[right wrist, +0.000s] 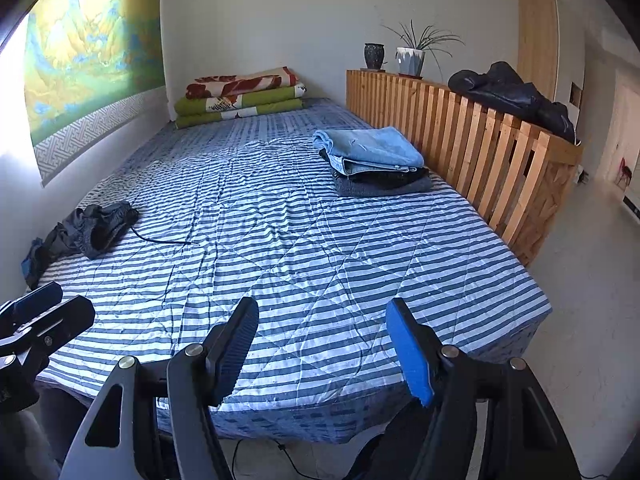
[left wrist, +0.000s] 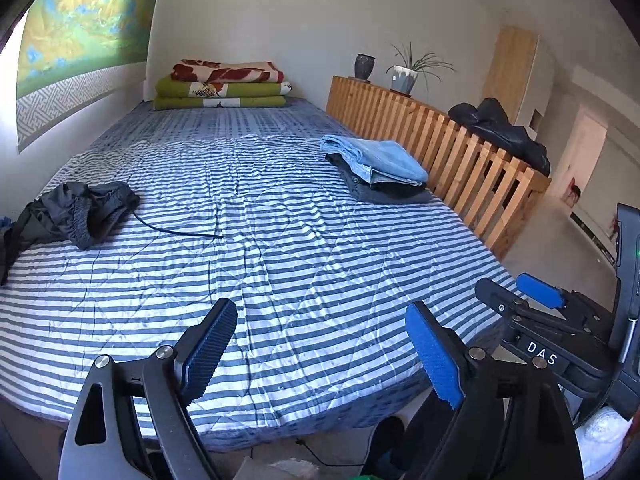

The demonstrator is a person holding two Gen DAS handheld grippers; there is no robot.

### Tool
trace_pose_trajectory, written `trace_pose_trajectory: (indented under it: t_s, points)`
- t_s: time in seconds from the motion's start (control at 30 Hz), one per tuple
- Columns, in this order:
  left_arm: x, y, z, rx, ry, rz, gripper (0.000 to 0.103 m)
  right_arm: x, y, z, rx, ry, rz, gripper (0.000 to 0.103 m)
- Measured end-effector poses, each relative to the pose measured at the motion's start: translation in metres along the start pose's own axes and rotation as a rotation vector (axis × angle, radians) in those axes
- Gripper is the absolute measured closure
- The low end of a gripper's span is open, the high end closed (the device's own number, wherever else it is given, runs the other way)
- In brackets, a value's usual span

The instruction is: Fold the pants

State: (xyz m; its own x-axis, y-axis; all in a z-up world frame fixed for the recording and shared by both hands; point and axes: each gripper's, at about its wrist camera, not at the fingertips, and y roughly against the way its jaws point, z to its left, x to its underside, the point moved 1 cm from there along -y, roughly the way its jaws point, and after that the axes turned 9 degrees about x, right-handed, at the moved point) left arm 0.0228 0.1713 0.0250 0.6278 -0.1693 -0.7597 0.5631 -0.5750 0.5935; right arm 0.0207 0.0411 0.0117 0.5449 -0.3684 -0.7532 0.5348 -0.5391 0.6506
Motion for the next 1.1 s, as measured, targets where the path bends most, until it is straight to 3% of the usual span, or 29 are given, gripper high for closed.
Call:
trace_pose_trajectory:
  t_s: [0.23,0.67,1.1]
  points:
    - [-0.007,-0.029,0.008,-0.010,-0.008,0.035,0.013,0.003,-0.028,-0.004,0.002,-0.012,0.040,0.041]
    - [-0.008,-0.066,0.012,-0.134,-0.064,0.060,0.004,0.014,-0.060,-0.023,0.029,-0.054,0.106,0.041]
    - [-0.003,-0.080,0.012,-0.096,-0.030,0.090,0.002,0.015,-0.061,-0.025,0.015,-0.051,0.109,0.040]
